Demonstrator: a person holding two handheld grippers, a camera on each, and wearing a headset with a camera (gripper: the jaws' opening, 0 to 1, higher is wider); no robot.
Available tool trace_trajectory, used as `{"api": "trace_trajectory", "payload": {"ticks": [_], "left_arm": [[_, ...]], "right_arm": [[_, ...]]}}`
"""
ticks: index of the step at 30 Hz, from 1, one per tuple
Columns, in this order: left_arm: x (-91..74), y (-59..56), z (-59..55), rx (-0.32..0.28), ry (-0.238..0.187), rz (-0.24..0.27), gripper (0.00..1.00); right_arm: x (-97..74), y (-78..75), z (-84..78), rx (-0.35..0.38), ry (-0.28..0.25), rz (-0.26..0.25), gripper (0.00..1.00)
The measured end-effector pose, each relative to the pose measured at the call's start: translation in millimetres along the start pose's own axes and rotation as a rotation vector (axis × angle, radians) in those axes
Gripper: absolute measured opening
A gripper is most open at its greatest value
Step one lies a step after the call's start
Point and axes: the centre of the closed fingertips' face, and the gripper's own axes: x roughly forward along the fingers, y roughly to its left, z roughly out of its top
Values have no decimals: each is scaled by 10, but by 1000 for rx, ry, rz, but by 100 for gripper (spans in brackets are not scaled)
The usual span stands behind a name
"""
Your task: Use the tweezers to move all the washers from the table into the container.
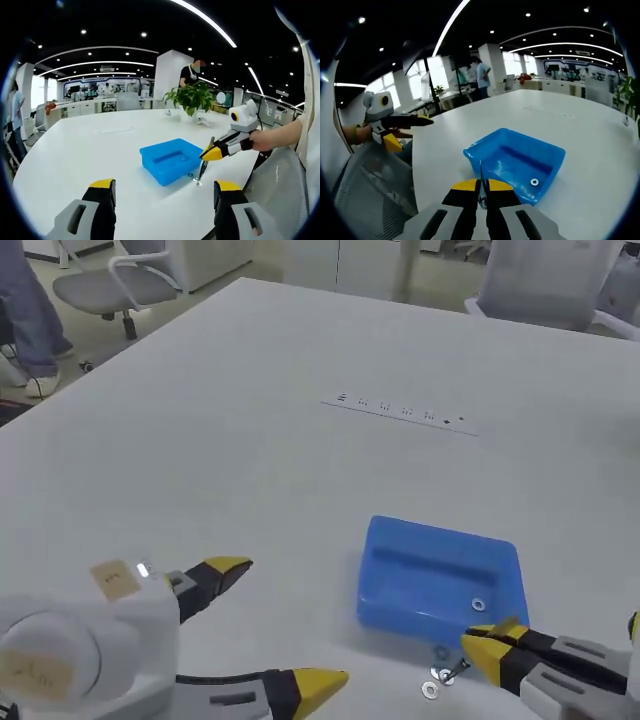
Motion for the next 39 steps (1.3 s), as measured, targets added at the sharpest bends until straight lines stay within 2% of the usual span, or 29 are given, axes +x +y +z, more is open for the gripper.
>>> {"api": "trace_trajectory", "payload": {"ticks": [9, 15, 24, 26, 28, 31, 33, 34, 36, 39], "left_arm": [[1, -11, 5, -2, -3, -5, 82], [3, -16, -11, 0, 6, -8, 81], [12, -37, -23, 6, 14, -17, 81], [14, -40, -28, 8, 17, -19, 81], [14, -39, -32, 9, 20, -19, 81], [14, -39, -36, 10, 22, -19, 81], [15, -41, -40, 11, 25, -20, 81], [14, -39, -39, 14, 25, -19, 81], [12, -36, -38, 13, 24, -18, 81], [6, -26, -28, 11, 17, -13, 81]], "right_arm": [[25, 51, 6, -19, 4, 30, 2], [40, 96, -19, -56, 28, 41, 2], [114, 209, -23, -182, 53, 62, 3], [137, 187, -78, -246, 87, 56, 3], [162, 188, -127, -270, 108, 55, 4], [158, 162, -112, -244, 96, 47, 3], [146, 139, -100, -148, 90, 45, 2], [137, 73, -85, -136, 80, 17, 2], [116, 45, -86, -65, 71, 15, 1], [53, 20, -31, -5, 49, 17, 2]]}}
